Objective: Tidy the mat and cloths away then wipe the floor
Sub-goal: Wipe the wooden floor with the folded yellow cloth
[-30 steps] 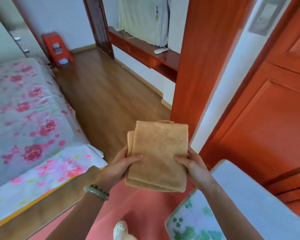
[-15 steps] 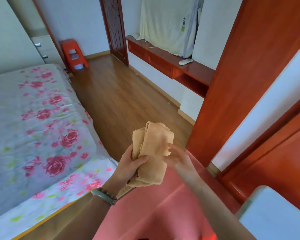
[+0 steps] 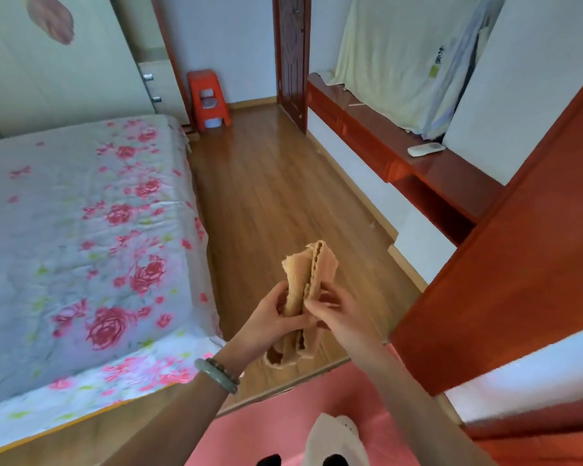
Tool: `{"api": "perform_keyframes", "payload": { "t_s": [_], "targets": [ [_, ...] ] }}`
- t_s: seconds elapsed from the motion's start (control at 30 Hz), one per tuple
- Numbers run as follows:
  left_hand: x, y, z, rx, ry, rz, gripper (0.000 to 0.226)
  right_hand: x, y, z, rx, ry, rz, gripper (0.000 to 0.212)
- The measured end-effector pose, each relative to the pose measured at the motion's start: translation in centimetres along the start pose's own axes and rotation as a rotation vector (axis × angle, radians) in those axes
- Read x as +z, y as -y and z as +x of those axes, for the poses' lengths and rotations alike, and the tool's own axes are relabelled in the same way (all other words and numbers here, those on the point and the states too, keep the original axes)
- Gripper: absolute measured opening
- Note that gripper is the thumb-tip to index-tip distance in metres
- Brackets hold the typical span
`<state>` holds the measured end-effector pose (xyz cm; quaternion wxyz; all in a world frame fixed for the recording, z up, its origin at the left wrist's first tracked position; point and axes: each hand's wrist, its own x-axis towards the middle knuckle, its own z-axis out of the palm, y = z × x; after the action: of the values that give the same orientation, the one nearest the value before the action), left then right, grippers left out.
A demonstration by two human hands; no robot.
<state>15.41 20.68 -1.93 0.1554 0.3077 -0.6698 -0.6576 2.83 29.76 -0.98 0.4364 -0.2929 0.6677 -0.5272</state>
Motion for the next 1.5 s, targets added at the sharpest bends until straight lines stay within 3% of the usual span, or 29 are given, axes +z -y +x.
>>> {"api": "perform_keyframes", "payload": {
  "t_s": [0.13,0.33,0.43,0.67,0.77,0.87,1.0,1.13,1.23,1.37,1.5],
  "targets": [
    [2.0,-1.9,5.2,-0.010,-0.015,-0.140,0.074,-5.0,2.3,4.7,-0.019,0.031,-0.025,0.031],
    [3.2,-2.4,10.4,-0.037,-0.166,-0.198,0.039,-9.1,3.3,10.6,0.008,0.100,-0.138,0.020],
    [2.3,-2.2,12.0,-0.077,-0.268,-0.150,0.031,-10.0,3.3,13.1,0.044,0.131,-0.152,0.013],
    [-2.3,-1.1,15.7,-0.141,-0.439,-0.179,0.022,-10.0,4.1,19.5,0.131,0.085,-0.063,0.017],
    [-4.2,-1.3,17.8,-0.142,-0.400,-0.219,0.028,-10.1,5.0,22.1,0.195,0.060,-0.013,0.016],
    [-5.1,-1.6,20.2,-0.124,-0.319,-0.204,0.037,-8.8,5.7,24.9,0.275,0.157,0.072,0.014],
    [-5.5,-2.5,23.6,-0.104,-0.245,-0.150,0.035,-6.4,6.3,28.5,0.259,0.232,0.048,0.057],
    [-7.9,-2.2,25.7,-0.138,-0.243,-0.121,0.035,-6.7,6.3,31.6,0.297,0.102,0.076,0.035],
    [-10.5,-0.6,26.7,-0.198,-0.413,-0.118,0.020,-8.5,5.2,34.4,0.355,0.064,0.068,0.024],
    [-13.7,2.7,27.0,-0.327,-0.743,-0.087,0.018,-11.5,2.5,38.3,0.445,-0.029,0.000,0.016],
    [-15.4,5.6,27.7,-0.423,-0.829,-0.072,0.020,-13.8,-0.8,41.7,0.442,-0.068,-0.067,0.020]
  ]
}}
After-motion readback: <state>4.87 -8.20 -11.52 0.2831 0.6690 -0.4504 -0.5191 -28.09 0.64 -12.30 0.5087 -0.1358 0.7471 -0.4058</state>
